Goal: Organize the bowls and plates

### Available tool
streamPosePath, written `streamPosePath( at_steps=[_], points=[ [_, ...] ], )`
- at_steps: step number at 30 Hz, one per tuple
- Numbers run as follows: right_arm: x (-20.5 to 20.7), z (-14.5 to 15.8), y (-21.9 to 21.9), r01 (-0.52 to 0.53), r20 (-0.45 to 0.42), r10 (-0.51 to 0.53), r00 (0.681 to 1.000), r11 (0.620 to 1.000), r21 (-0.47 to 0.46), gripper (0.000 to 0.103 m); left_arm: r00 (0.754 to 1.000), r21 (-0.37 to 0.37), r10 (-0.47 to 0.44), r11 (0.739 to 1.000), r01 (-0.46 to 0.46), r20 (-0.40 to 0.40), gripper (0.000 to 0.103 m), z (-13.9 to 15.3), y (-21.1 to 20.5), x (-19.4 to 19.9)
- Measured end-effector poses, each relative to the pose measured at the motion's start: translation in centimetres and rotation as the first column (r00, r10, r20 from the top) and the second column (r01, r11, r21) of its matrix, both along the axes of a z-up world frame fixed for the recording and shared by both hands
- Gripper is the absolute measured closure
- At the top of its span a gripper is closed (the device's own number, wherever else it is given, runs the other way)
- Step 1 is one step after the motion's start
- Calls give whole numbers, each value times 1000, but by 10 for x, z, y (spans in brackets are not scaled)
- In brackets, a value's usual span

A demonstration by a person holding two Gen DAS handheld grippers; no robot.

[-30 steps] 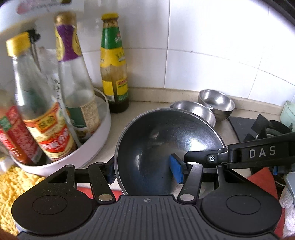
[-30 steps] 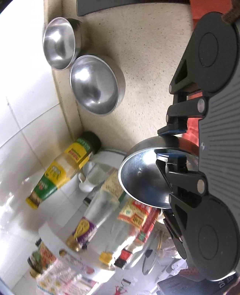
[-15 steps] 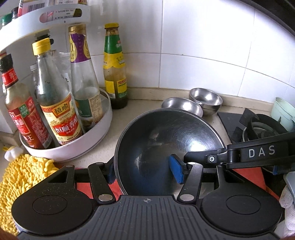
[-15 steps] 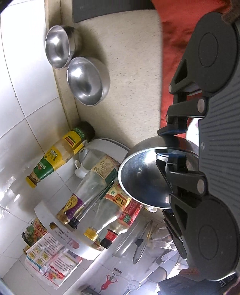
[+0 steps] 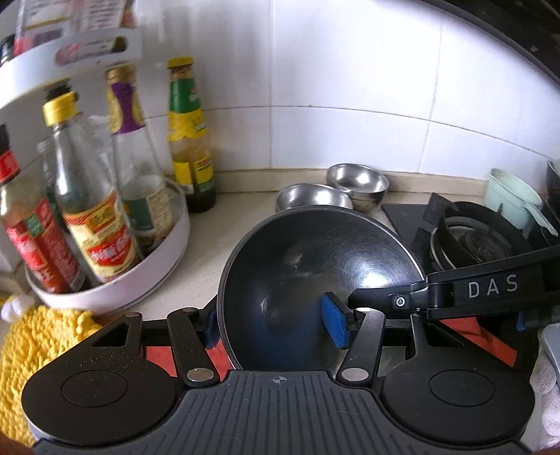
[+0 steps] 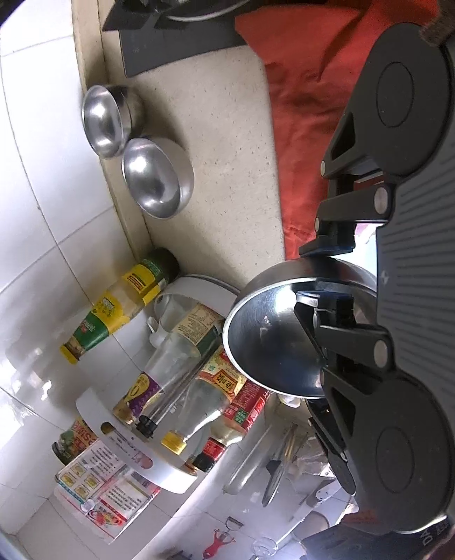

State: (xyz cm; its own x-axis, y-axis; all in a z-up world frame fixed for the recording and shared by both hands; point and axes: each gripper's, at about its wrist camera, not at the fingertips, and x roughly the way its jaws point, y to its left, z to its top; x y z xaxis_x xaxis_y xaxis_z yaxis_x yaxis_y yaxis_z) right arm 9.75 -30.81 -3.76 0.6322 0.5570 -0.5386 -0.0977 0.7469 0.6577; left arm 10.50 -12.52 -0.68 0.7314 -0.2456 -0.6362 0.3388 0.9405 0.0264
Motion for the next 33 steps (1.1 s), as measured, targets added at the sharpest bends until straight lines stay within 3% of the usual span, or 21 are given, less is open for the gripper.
streamPosePath(
  at_steps=[7,12,18,20,23,27,33],
  points=[
    [25,-27,-37,47,-73,-47,996,999,2,82,997,26,-72,997,73,-32,32,-18,-53,25],
    [58,-52,-64,40,-148,-40,988,999,-3,82,990,17,-60,998,63,-130,32,-45,-84,58],
    [85,-89,-76,-10,-279,10,960,1000,2,82,971,45,-51,997,63,-232,32,-74,-96,78],
    [93,-96,-76,-8,-286,8,958,1000,1,82,967,44,-50,997,63,-249,33,-78,-94,88],
    [102,-96,-76,6,-281,-3,960,1000,10,81,962,27,-70,996,80,-264,31,-77,-84,96],
    [98,-83,-75,-10,-248,-8,969,997,-71,81,950,-4,-117,993,121,-289,29,-69,-67,106],
    [96,-60,-85,0,-208,-27,978,992,-129,81,959,-22,-113,994,111,-261,25,-55,-54,124]
  ],
)
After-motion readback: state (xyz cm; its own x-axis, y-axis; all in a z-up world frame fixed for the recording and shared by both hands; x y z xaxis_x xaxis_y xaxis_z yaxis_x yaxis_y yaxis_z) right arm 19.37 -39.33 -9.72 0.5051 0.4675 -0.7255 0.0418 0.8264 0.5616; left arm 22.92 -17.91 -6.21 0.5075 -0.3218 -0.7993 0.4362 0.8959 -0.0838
